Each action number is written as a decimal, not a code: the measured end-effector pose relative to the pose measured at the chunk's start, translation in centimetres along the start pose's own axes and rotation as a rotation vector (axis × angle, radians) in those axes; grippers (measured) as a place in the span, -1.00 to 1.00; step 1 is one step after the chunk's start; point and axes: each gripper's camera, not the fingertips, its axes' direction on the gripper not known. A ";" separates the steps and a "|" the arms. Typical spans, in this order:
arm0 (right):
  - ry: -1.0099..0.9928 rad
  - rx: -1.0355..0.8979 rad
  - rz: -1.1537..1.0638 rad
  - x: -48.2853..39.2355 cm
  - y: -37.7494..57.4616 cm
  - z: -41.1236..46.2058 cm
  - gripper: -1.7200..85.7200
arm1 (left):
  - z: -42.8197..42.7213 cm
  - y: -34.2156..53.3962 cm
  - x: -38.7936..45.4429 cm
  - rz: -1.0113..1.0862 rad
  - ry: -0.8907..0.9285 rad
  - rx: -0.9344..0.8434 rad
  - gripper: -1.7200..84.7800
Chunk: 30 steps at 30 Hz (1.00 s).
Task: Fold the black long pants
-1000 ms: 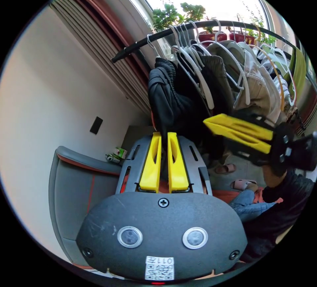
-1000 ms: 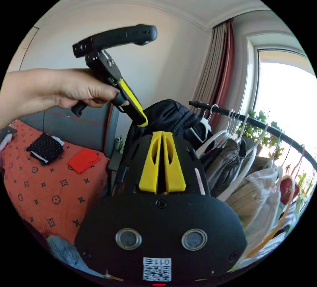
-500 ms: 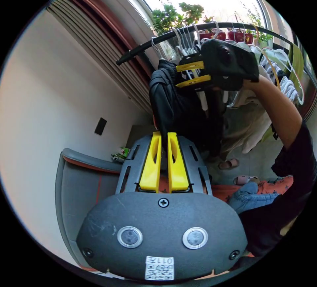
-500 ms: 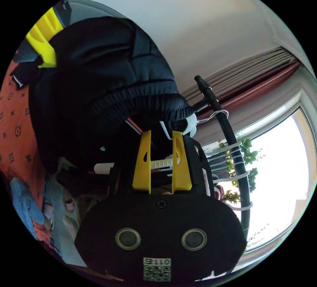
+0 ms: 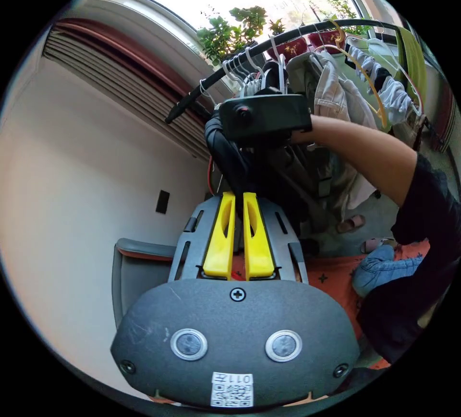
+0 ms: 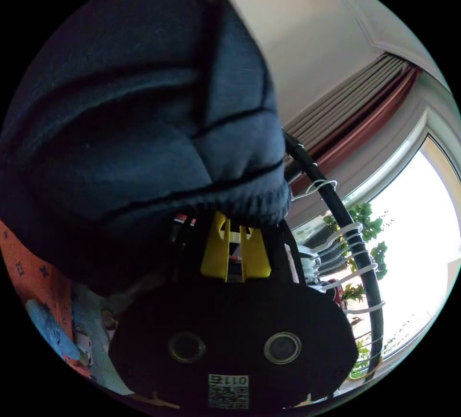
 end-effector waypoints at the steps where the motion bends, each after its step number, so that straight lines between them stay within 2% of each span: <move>1: 0.022 -0.011 0.025 -0.7 -0.3 -0.1 -0.92 | -0.7 0.4 -0.2 -0.004 -0.010 0.007 -0.95; 5: 0.110 -0.031 0.077 -2.6 -0.8 -0.8 -0.93 | -2.8 2.7 -1.6 -0.053 -0.005 0.075 -0.95; 8: 0.200 0.045 0.101 -4.6 -1.6 -2.8 -0.93 | -5.3 5.5 -3.0 -0.085 -0.024 0.143 -0.95; 17: 0.239 0.300 -0.088 -18.9 -5.0 -11.4 -0.89 | -14.8 21.4 -5.3 -0.115 0.059 0.177 -0.94; 23: 0.104 0.496 -0.249 -33.9 -6.4 -20.4 -0.88 | -25.0 37.1 -2.6 -0.140 0.078 0.143 -0.93; 27: -0.132 0.605 -0.447 -47.7 -8.4 -25.8 -0.87 | -31.5 50.6 -0.9 -0.352 0.132 0.031 -0.92; 30: -0.331 0.656 -0.587 -59.4 -9.4 -28.5 -0.86 | -34.4 60.7 1.7 -0.510 0.137 -0.127 -0.91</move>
